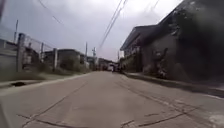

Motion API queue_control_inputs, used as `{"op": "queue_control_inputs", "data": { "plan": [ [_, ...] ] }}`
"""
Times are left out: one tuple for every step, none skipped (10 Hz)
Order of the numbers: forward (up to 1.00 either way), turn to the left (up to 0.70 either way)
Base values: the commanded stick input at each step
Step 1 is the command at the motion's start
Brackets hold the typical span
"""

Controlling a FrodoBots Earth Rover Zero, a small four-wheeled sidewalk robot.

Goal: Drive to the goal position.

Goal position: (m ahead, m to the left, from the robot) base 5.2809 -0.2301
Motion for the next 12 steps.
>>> {"op": "queue_control_inputs", "data": {
  "plan": [
    [0.50,0.00],
    [0.50,0.00],
    [0.50,0.00],
    [0.50,0.00],
    [0.50,0.00],
    [0.50,0.00],
    [0.50,0.00],
    [0.50,0.00],
    [0.50,0.00],
    [0.50,0.00],
    [0.50,0.00],
    [0.50,0.00]
  ]
}}
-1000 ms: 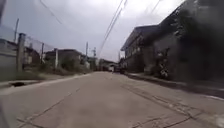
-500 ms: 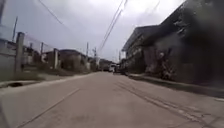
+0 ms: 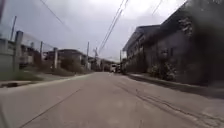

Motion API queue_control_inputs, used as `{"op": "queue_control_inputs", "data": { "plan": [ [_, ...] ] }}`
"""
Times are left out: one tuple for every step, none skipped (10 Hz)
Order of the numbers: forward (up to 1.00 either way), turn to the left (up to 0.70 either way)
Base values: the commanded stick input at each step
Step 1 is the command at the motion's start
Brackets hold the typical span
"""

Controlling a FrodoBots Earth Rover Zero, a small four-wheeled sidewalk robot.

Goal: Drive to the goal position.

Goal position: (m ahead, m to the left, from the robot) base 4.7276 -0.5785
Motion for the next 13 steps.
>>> {"op": "queue_control_inputs", "data": {
  "plan": [
    [0.50,0.00],
    [0.50,0.00],
    [0.50,0.00],
    [0.50,0.00],
    [0.50,0.00],
    [0.50,0.00],
    [0.50,0.00],
    [0.50,0.00],
    [0.50,0.00],
    [0.50,0.00],
    [0.50,0.00],
    [0.50,-0.06],
    [0.50,-0.28]
  ]
}}
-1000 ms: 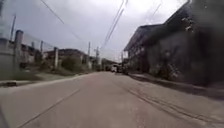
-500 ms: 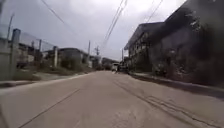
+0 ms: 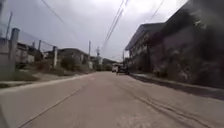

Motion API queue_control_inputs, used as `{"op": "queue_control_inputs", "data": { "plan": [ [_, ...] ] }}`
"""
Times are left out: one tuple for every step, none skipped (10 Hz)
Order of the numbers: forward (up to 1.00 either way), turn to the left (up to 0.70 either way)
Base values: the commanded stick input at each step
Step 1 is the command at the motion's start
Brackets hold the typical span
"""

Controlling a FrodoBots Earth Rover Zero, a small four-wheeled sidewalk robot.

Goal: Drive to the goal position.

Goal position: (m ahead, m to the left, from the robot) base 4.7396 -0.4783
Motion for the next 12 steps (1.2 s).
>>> {"op": "queue_control_inputs", "data": {
  "plan": [
    [0.50,-0.50],
    [0.50,-0.45],
    [0.50,-0.19],
    [0.50,0.00],
    [0.50,0.00],
    [0.50,0.00],
    [0.50,0.00],
    [0.50,0.00],
    [0.50,0.00],
    [0.50,0.00],
    [0.50,0.00],
    [0.50,0.00]
  ]
}}
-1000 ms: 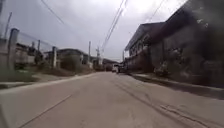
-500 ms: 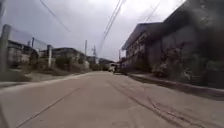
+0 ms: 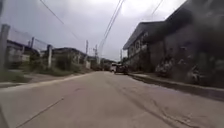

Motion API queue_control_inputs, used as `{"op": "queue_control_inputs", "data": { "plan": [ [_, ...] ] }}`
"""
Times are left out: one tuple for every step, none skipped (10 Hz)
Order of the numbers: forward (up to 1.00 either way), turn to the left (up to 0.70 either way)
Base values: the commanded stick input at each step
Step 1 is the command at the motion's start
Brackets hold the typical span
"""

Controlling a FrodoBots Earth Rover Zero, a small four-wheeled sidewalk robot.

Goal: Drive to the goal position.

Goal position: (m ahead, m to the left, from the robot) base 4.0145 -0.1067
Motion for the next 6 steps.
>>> {"op": "queue_control_inputs", "data": {
  "plan": [
    [0.50,0.00],
    [0.50,0.00],
    [0.50,0.00],
    [0.50,0.00],
    [0.50,0.00],
    [0.50,0.00]
  ]
}}
